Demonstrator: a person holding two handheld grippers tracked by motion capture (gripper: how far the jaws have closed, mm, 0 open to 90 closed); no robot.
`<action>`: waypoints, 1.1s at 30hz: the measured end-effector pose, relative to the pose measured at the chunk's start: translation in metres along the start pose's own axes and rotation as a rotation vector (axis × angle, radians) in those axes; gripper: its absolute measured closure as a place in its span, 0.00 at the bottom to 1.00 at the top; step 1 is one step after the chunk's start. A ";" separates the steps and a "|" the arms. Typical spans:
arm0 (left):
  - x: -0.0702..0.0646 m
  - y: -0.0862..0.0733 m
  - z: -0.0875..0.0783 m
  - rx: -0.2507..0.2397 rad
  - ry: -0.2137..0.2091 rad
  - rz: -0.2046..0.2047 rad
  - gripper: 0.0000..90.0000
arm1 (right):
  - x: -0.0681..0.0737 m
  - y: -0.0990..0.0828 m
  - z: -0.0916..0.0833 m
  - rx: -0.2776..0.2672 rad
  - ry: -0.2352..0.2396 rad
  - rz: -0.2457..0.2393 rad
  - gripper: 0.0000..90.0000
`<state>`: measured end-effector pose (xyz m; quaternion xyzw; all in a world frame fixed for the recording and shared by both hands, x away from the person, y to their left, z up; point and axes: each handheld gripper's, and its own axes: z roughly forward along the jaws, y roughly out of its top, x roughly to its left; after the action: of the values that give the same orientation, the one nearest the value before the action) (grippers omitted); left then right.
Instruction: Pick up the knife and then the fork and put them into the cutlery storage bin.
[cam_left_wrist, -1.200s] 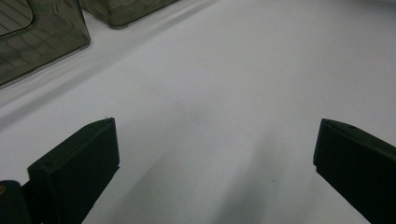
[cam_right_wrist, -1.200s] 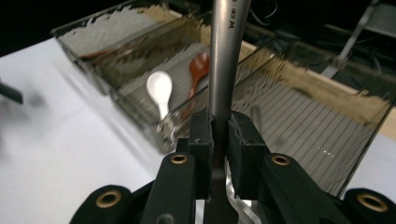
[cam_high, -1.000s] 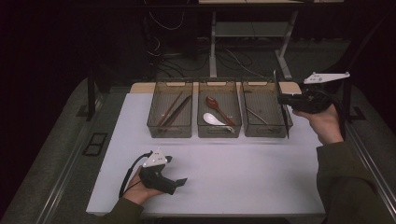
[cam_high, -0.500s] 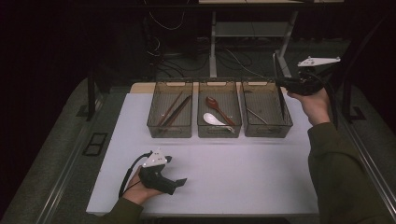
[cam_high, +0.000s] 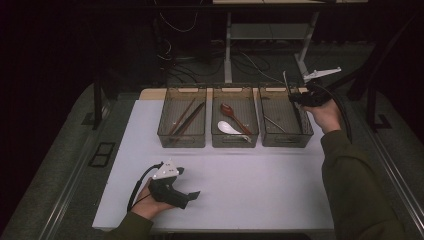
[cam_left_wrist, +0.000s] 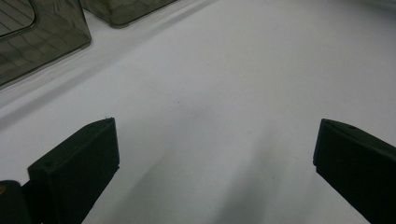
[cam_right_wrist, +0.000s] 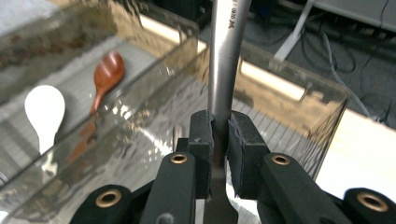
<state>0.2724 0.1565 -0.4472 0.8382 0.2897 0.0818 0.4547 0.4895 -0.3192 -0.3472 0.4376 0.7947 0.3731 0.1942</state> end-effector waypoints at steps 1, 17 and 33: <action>0.000 0.000 0.000 0.000 0.000 0.000 0.00 | -0.001 -0.001 0.002 0.011 0.000 -0.001 0.89; 0.000 0.000 0.000 0.001 -0.003 0.002 0.00 | 0.000 -0.003 0.028 0.163 0.027 0.017 0.89; -0.001 0.000 0.000 -0.001 -0.007 0.005 0.00 | 0.008 -0.005 0.047 0.261 0.038 -0.005 0.81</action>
<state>0.2720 0.1560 -0.4467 0.8391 0.2857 0.0801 0.4559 0.5124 -0.2944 -0.3815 0.4498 0.8412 0.2744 0.1215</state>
